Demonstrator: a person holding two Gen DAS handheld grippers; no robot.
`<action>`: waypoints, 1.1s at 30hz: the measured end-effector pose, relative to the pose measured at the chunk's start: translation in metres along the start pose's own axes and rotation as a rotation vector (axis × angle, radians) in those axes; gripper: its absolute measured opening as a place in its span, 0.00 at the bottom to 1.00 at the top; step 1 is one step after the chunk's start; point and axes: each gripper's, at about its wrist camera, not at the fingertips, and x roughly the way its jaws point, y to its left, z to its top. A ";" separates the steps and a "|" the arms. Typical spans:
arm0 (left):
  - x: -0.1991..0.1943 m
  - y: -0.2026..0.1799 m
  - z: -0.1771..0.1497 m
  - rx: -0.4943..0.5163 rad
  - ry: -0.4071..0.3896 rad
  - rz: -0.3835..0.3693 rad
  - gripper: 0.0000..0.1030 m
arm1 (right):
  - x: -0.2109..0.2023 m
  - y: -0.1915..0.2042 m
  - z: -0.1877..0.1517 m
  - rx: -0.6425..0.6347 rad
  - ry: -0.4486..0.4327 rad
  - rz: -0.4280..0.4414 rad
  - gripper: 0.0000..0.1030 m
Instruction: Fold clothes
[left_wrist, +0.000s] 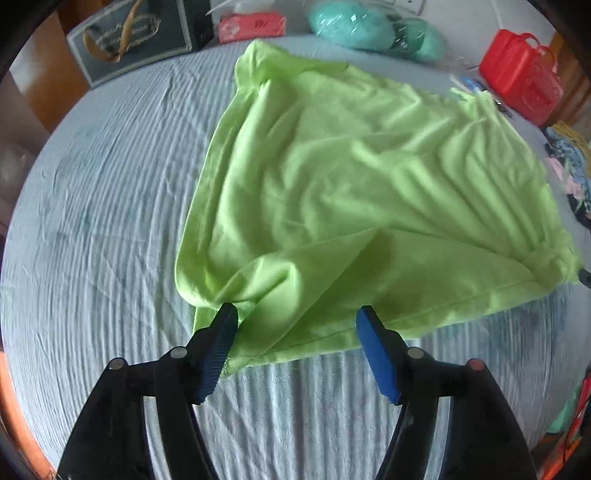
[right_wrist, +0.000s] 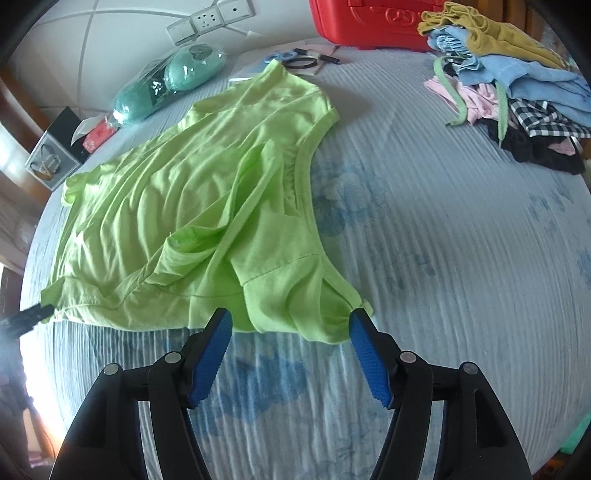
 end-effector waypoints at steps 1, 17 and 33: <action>0.001 0.000 -0.001 -0.001 -0.010 0.006 0.66 | -0.001 0.000 0.000 -0.005 -0.005 -0.002 0.64; -0.016 0.015 0.013 -0.009 -0.006 0.036 0.07 | 0.030 0.014 0.006 -0.092 -0.004 -0.091 0.26; -0.025 0.040 -0.004 0.033 0.141 -0.052 0.09 | -0.035 -0.019 -0.043 -0.009 0.157 -0.114 0.33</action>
